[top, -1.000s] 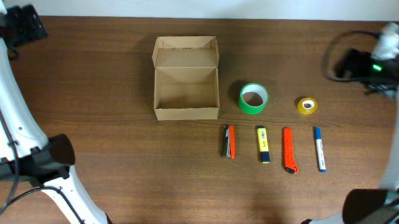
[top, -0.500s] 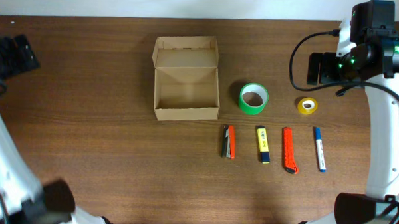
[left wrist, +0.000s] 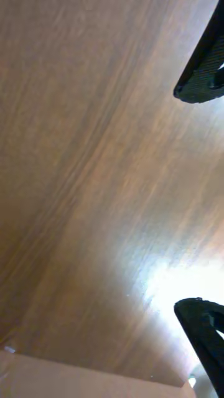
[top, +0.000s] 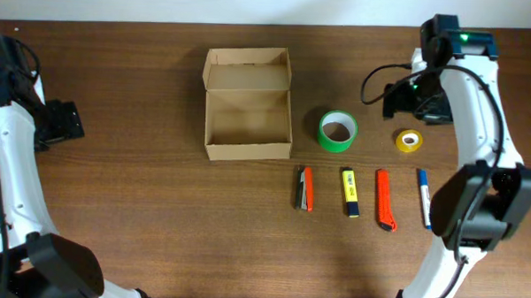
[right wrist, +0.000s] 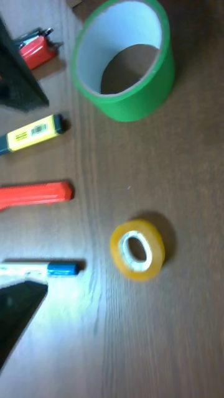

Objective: Pack container
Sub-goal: 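Grasp the green tape roll rim with the right gripper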

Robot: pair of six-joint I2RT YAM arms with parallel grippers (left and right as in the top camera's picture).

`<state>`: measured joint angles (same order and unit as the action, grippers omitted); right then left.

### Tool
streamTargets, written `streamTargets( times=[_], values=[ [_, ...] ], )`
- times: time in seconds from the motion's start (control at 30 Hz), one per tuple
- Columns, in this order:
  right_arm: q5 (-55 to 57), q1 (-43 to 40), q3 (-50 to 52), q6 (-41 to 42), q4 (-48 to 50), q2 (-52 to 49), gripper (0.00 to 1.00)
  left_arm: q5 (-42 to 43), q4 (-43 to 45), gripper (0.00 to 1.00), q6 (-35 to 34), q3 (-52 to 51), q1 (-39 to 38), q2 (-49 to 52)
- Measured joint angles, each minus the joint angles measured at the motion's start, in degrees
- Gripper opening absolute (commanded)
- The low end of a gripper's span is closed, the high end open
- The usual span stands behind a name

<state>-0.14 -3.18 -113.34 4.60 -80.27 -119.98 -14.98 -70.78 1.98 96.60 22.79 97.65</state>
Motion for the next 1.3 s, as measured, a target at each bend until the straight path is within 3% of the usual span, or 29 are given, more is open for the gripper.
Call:
streamTargets(
  times=[0.53,0.73,1.0,1.3],
  values=[
    [-3.17,9.09,0.0,-2.99,6.43,-3.1,0.77,-0.94,4.22,1.0,0.04,-3.5,0.0,-0.02],
    [-2.47,11.17,-0.02,-4.87,5.33,-6.21,0.69,-0.92,4.22,1.0,0.02,-3.5,0.0,-0.02],
    [-2.27,11.17,0.0,-5.11,4.76,-12.04,0.68,-0.92,4.24,1.0,0.02,-3.5,-0.02,-0.02],
    [-1.97,11.17,-0.02,-5.6,5.66,-14.38,0.42,-0.9,4.24,1.0,0.02,-3.5,0.0,-0.02]
  ],
)
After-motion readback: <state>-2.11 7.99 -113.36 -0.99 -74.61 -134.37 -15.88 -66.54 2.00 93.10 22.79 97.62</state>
